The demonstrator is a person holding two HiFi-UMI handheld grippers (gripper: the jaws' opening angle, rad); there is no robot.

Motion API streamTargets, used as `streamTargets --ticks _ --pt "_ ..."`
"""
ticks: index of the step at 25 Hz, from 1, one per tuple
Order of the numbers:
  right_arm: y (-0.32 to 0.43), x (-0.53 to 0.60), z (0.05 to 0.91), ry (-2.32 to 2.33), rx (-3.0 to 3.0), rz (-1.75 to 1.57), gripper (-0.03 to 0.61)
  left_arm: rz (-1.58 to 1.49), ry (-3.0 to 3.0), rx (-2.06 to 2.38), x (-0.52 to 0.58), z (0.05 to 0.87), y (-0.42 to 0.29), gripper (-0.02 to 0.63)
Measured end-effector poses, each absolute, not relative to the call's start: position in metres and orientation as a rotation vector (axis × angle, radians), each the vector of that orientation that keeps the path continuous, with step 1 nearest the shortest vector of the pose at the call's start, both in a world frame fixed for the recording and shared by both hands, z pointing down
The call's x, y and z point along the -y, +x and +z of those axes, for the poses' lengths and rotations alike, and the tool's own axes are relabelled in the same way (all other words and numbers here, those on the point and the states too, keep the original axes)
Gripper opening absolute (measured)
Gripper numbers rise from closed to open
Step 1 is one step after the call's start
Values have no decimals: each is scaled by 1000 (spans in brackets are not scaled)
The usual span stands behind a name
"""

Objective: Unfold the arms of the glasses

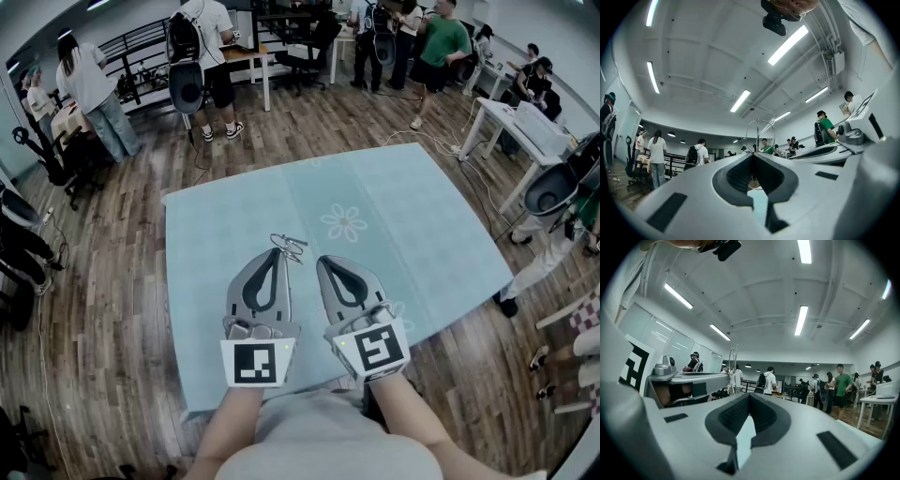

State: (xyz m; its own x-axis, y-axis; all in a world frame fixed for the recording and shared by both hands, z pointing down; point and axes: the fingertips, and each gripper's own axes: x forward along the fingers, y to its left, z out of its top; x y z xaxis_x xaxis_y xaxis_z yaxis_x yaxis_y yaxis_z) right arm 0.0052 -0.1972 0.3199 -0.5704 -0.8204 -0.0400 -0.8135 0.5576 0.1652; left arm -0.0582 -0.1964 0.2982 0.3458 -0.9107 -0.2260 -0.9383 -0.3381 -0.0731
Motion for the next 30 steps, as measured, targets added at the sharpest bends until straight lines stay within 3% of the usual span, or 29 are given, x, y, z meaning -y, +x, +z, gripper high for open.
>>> streamTargets --ticks 30 --pt "23 193 321 1406 2797 -168 8 63 -2132 -1299 173 283 -56 8"
